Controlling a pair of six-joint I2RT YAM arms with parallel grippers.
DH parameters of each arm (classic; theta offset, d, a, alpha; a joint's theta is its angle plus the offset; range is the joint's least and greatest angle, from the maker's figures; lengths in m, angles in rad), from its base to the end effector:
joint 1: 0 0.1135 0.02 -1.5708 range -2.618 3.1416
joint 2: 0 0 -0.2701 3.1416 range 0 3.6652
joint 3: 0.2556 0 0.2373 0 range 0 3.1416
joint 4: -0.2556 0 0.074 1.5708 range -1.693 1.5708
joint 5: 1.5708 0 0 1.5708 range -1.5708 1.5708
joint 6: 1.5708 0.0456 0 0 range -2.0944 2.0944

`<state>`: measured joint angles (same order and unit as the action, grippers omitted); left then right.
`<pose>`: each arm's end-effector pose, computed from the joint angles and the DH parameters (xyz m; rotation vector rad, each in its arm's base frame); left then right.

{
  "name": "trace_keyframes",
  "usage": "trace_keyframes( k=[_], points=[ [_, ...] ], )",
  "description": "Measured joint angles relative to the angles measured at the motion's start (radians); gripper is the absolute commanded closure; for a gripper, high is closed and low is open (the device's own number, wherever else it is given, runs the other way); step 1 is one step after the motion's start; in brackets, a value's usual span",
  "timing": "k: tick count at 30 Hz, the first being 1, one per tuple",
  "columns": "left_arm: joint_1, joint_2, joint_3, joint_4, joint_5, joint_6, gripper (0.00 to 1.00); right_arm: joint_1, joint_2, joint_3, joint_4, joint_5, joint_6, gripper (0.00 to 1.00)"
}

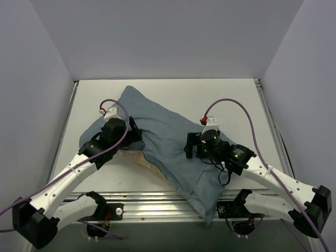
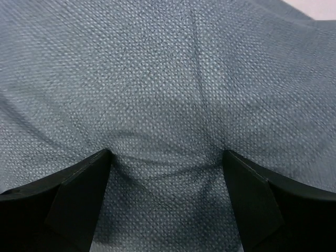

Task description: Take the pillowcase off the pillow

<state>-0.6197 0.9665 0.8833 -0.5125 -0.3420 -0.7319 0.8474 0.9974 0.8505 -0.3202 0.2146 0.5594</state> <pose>0.1694 -0.1020 0.3108 -0.3169 2.1341 -0.4232 0.1497 0.1549 0.3128 -0.1625 2.0856 0.6597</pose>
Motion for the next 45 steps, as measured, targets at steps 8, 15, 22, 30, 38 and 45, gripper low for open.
trace_keyframes(
  k=[8, 15, 22, 30, 38, 45],
  points=[
    [0.302, 0.185, -0.035, 0.167, 0.130, -0.043, 0.05, -0.056, 0.142, -0.050, 0.248, -0.101, 0.011, 0.24],
    [0.456, 0.347, 0.123, 0.216, 0.206, 0.032, 0.05, -0.076, 0.507, 0.223, 0.396, -0.125, -0.063, 0.23],
    [0.216, 0.247, 0.212, 0.219, 0.267, 0.232, 0.05, -0.126, 0.521, 0.315, 0.380, -0.126, -0.112, 0.18],
    [-0.062, 0.132, 0.211, 0.218, 0.233, 0.400, 0.05, -0.200, 0.216, 0.169, 0.279, -0.137, -0.154, 0.27],
    [-0.072, 0.296, 0.191, 0.218, 0.154, 0.401, 0.05, -0.197, 0.151, 0.039, 0.246, -0.224, -0.206, 0.34],
    [-0.058, 0.327, 0.184, 0.221, 0.101, 0.373, 0.05, -0.188, 0.239, 0.009, 0.296, -0.271, -0.250, 0.37]
  ],
)
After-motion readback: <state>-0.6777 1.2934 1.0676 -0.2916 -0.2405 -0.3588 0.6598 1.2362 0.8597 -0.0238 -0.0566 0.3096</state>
